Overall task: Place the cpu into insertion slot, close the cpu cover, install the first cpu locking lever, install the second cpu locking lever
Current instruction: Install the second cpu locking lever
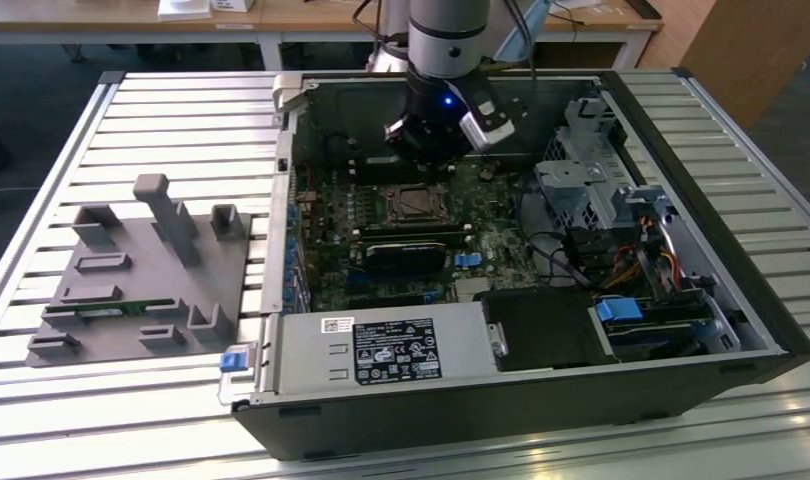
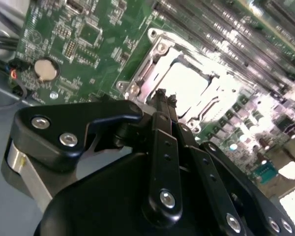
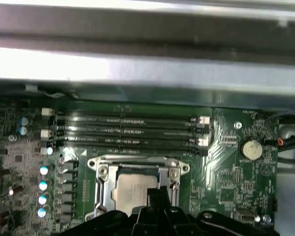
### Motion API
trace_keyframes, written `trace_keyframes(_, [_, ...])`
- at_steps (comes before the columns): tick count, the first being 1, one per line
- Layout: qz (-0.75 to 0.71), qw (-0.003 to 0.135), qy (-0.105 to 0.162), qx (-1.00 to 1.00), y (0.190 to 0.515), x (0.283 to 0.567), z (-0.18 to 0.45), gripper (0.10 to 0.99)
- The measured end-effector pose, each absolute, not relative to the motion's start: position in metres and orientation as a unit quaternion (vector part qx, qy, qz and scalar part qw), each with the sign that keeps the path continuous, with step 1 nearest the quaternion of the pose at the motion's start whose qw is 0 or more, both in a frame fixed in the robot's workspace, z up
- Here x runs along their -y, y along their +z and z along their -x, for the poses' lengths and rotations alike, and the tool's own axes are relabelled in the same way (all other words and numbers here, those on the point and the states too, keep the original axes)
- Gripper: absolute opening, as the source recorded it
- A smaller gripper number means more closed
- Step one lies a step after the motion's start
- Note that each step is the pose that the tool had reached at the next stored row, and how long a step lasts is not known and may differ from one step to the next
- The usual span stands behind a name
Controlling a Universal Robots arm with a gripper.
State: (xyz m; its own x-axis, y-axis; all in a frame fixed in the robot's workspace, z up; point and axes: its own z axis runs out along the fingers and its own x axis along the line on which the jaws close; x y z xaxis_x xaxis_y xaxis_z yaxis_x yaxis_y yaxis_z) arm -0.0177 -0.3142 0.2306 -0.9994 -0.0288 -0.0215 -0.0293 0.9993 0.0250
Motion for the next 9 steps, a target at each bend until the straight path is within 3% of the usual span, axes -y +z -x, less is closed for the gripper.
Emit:
trace_keyframes(7, [0.015,0.009,0.013,-1.0,0.231,0.34,0.018,0.122])
trace_keyframes(9, [0.014,0.0,0.013,-1.0,0.231,0.343,0.017,0.122])
